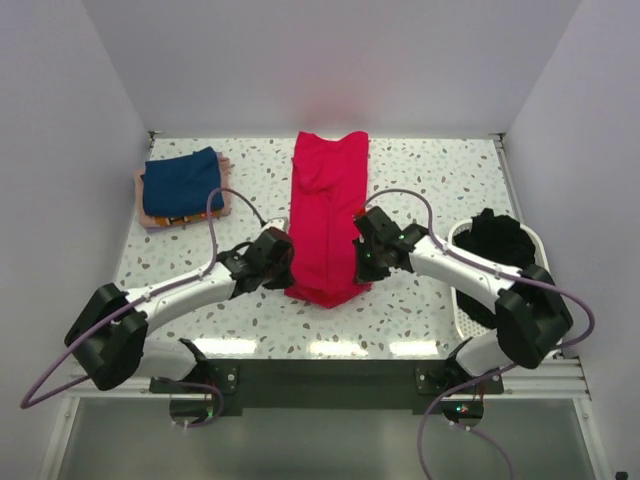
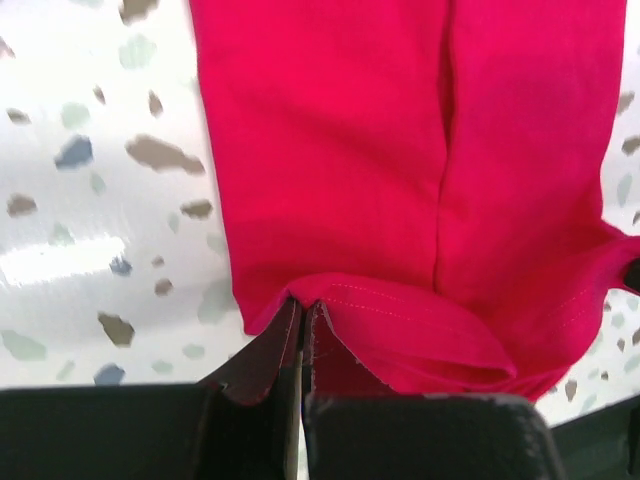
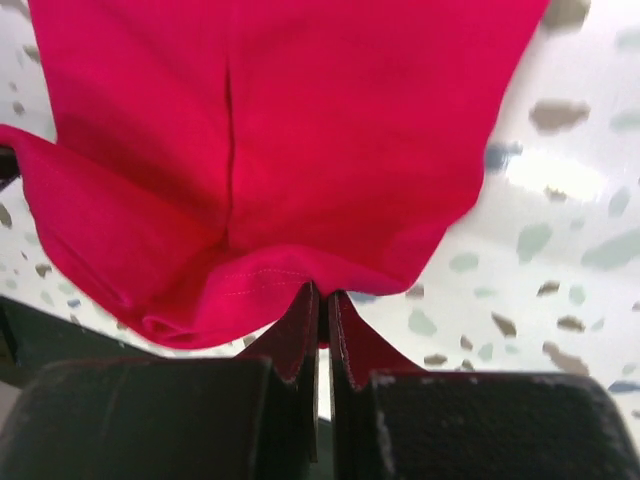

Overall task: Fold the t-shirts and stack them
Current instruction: Fold the tshirt

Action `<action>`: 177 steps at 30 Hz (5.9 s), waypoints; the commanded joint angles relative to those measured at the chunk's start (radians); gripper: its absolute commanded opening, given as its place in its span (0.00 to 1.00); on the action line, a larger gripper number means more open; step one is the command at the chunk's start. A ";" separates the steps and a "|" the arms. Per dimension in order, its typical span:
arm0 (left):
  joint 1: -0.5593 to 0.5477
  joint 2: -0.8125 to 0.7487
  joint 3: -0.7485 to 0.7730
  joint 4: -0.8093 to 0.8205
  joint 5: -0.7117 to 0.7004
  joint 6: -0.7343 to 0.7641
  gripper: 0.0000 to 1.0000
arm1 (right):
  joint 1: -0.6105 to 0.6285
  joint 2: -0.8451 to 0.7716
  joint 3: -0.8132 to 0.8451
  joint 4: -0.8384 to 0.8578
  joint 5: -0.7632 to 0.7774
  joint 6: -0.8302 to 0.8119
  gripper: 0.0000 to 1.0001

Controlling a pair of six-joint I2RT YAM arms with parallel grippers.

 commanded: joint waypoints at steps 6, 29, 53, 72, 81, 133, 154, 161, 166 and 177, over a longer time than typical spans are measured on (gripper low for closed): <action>0.118 0.229 0.284 0.123 0.026 0.223 0.00 | -0.112 0.213 0.280 0.026 0.044 -0.159 0.00; 0.364 0.694 0.764 0.084 0.160 0.309 0.00 | -0.293 0.684 0.850 -0.066 0.025 -0.280 0.00; 0.416 0.802 0.892 0.050 0.181 0.299 0.00 | -0.322 0.824 1.035 -0.156 0.074 -0.318 0.00; 0.424 0.779 0.961 0.082 0.151 0.295 0.51 | -0.325 0.785 1.045 -0.148 0.094 -0.320 0.41; 0.419 0.429 0.588 0.259 0.124 0.326 1.00 | -0.327 0.414 0.678 -0.012 0.044 -0.334 0.61; 0.356 0.371 0.162 0.311 0.152 0.320 0.59 | -0.261 0.489 0.214 0.157 -0.071 -0.183 0.16; 0.321 0.440 0.137 0.337 0.186 0.328 0.08 | -0.261 0.480 0.211 0.158 -0.074 -0.185 0.11; 0.310 0.375 0.084 0.370 0.236 0.322 0.00 | -0.245 0.396 0.180 0.111 -0.077 -0.206 0.00; 0.286 0.247 0.004 0.354 0.267 0.317 0.00 | -0.192 0.305 0.091 0.076 -0.056 -0.208 0.00; 0.160 -0.068 -0.211 0.202 0.273 0.214 0.00 | -0.074 -0.035 -0.150 -0.058 -0.053 -0.114 0.00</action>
